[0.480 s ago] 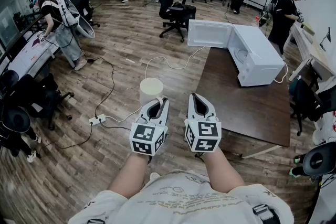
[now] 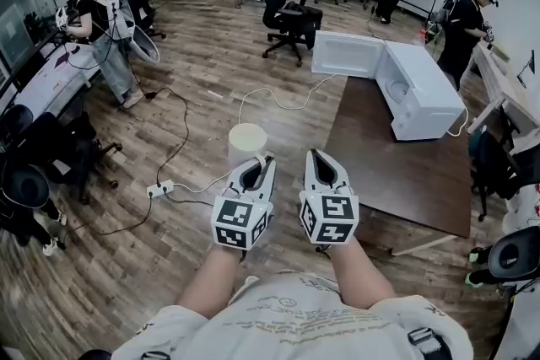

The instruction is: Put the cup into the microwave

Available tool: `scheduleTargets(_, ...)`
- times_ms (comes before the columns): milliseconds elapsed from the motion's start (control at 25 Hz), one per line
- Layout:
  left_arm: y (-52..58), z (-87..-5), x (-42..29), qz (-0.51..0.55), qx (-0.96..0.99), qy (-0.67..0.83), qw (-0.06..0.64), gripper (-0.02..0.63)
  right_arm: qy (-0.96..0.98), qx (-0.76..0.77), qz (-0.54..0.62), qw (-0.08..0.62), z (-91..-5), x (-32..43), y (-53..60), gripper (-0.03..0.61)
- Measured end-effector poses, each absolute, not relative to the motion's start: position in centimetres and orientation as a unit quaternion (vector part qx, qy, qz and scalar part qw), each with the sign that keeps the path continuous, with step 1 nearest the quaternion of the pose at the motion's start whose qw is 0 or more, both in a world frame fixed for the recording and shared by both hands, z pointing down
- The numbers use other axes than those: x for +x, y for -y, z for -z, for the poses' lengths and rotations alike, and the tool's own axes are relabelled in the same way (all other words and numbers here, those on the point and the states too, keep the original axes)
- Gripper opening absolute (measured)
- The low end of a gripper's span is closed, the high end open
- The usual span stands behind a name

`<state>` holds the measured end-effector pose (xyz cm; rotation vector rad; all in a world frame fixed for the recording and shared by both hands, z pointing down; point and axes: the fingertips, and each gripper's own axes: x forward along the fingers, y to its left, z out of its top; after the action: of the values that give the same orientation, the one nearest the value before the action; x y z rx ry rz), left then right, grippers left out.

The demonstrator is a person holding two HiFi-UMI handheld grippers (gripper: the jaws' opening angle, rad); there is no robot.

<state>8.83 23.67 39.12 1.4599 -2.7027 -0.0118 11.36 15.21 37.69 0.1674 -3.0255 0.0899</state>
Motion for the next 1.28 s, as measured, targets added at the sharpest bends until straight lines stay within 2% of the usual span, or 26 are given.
scheduleTargets(600, -30.7, -41.5, 3.4, 0.007, 0.484, 0.874, 0.046, 0.026, 0.994, 0.07, -0.027, 0.075, -40.7, 6.7, -21.9, 0.014)
scheduleTargets(920, -28.4, -42.7, 0.5, -0.001, 0.504, 0.862, 0.049, 0.026, 0.992, 0.089, -0.037, 0.079, -42.0, 3.3, -19.7, 0.014)
scheduleTargets(1280, -23.0, -42.1, -7.6, -0.015, 0.524, 0.851, 0.034, 0.026, 0.992, 0.102, -0.051, 0.061, -41.7, -5.5, -14.2, 0.014)
